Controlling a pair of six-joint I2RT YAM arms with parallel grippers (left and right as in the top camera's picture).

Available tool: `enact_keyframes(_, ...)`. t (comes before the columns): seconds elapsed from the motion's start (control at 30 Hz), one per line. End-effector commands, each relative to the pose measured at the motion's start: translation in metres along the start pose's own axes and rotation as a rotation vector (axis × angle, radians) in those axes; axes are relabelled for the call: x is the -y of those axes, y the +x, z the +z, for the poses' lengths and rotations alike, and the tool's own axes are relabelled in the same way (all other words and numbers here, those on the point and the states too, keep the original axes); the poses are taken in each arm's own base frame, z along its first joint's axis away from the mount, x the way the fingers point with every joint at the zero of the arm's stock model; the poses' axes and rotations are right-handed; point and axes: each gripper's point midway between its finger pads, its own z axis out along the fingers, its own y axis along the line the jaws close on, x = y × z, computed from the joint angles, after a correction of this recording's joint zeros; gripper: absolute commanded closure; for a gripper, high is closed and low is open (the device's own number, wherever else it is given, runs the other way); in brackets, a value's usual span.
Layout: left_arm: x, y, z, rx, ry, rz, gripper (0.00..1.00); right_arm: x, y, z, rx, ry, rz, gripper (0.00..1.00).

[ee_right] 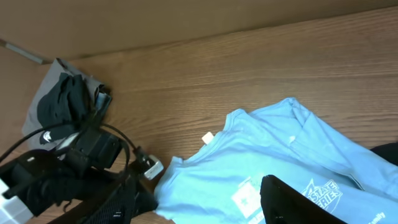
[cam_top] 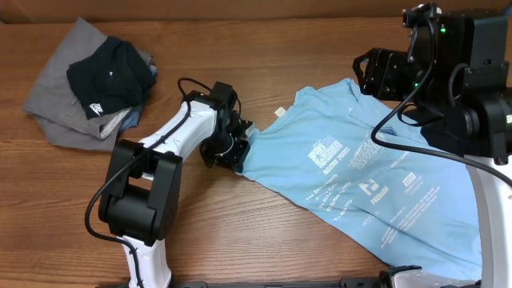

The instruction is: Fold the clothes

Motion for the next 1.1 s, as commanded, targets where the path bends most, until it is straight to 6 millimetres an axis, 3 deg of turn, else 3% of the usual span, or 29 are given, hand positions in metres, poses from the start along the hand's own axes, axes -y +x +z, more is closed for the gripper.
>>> enact_keyframes(0.0, 0.019, -0.029, -0.048, 0.117, 0.104, -0.012, 0.96, 0.003, -0.013, -0.014, 0.066, 0.032, -0.002, 0.32)
enact_keyframes(0.1, 0.02, -0.042, -0.111, 0.234, 0.072, -0.012, 0.96, 0.01, -0.015, -0.013, 0.077, 0.069, 0.022, 0.32)
enact_keyframes(0.2, -0.003, -0.035, -0.171, 0.316, -0.09, -0.093, 0.96, 0.012, -0.015, -0.013, 0.078, 0.079, 0.03, 0.32)
enact_keyframes(0.3, -0.044, -0.003, -0.224, 0.34, -0.312, -0.237, 0.94, 0.012, -0.015, -0.014, 0.079, 0.079, 0.03, 0.32)
enact_keyframes(0.4, -0.073, 0.041, -0.255, 0.307, -0.438, -0.383, 0.9, 0.012, -0.017, -0.014, 0.085, 0.082, 0.03, 0.32)
enact_keyframes(0.5, -0.087, 0.075, -0.264, 0.255, -0.447, -0.488, 0.83, 0.015, -0.019, -0.014, 0.096, 0.097, 0.05, 0.3)
enact_keyframes(0.63, -0.097, 0.086, -0.27, 0.28, -0.415, -0.544, 0.71, 0.015, -0.021, -0.014, 0.106, 0.097, 0.05, 0.28)
enact_keyframes(0.7, -0.102, 0.089, -0.274, 0.286, -0.428, -0.564, 0.55, 0.016, -0.021, -0.014, 0.105, 0.105, 0.051, 0.26)
enact_keyframes(0.77, -0.104, 0.09, -0.275, 0.291, -0.426, -0.573, 0.51, 0.024, -0.02, -0.015, 0.108, 0.145, 0.084, 0.23)
enact_keyframes(0.9, -0.095, 0.074, -0.273, 0.336, -0.368, -0.53, 0.5, 0.053, -0.02, -0.011, 0.105, 0.247, 0.191, 0.21)
enact_keyframes(1.07, -0.045, 0.015, -0.272, 0.479, -0.17, -0.203, 0.45, 0.09, -0.01, 0.013, 0.012, 0.303, 0.327, 0.21)
